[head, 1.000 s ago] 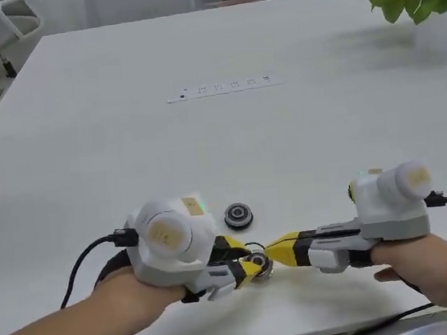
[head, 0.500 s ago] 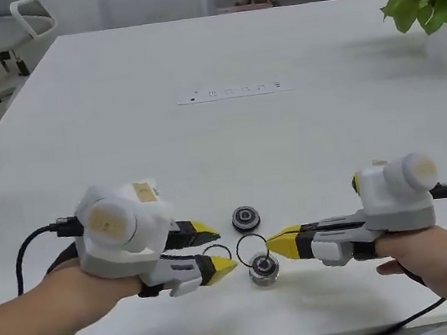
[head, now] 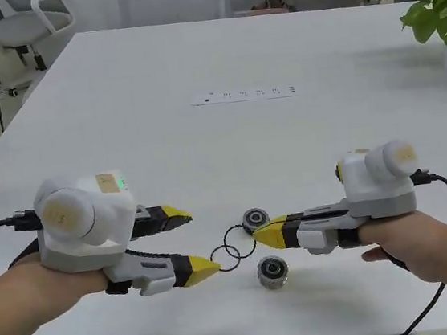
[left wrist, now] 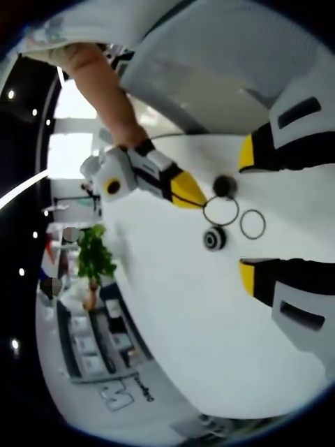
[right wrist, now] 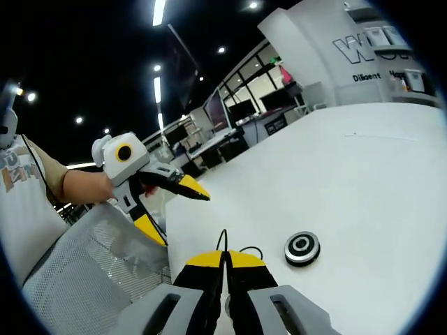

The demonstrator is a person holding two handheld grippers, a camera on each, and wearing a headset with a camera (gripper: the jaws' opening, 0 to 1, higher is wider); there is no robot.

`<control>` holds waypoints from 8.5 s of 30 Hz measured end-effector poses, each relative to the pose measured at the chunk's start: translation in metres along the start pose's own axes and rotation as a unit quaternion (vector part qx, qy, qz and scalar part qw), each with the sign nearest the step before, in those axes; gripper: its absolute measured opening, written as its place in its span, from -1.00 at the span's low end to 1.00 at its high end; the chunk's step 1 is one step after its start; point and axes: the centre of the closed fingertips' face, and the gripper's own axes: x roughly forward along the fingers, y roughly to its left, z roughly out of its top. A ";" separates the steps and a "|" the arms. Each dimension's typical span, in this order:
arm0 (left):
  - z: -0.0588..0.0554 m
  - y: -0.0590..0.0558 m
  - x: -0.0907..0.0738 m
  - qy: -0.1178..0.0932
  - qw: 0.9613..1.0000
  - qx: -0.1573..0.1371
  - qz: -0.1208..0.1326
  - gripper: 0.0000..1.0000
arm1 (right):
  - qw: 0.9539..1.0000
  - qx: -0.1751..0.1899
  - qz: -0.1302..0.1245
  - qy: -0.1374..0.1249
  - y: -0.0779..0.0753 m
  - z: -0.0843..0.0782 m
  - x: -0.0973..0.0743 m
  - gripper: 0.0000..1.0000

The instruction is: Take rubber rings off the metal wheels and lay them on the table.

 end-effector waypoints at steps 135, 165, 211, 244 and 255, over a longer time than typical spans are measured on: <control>-0.006 0.041 0.078 0.025 0.998 -0.051 -0.034 -0.01 | 0.986 -0.089 -0.122 0.063 -0.085 -0.022 -0.003 -0.50; 0.001 0.038 0.119 0.026 0.997 -0.050 -0.052 -0.42 | 0.986 -0.084 -0.130 0.064 -0.090 -0.028 0.001 -0.69; 0.002 0.039 0.128 0.036 0.999 -0.026 -0.018 -0.73 | 0.982 -0.112 -0.138 0.061 -0.088 -0.025 0.004 -0.63; 0.000 0.040 0.130 0.031 0.999 -0.032 -0.007 -0.75 | 0.985 -0.043 -0.165 0.032 -0.096 -0.025 -0.010 -1.00; 0.000 0.040 0.131 0.036 0.999 -0.035 0.007 -0.75 | 0.986 0.039 -0.160 -0.021 -0.090 -0.015 -0.012 -1.00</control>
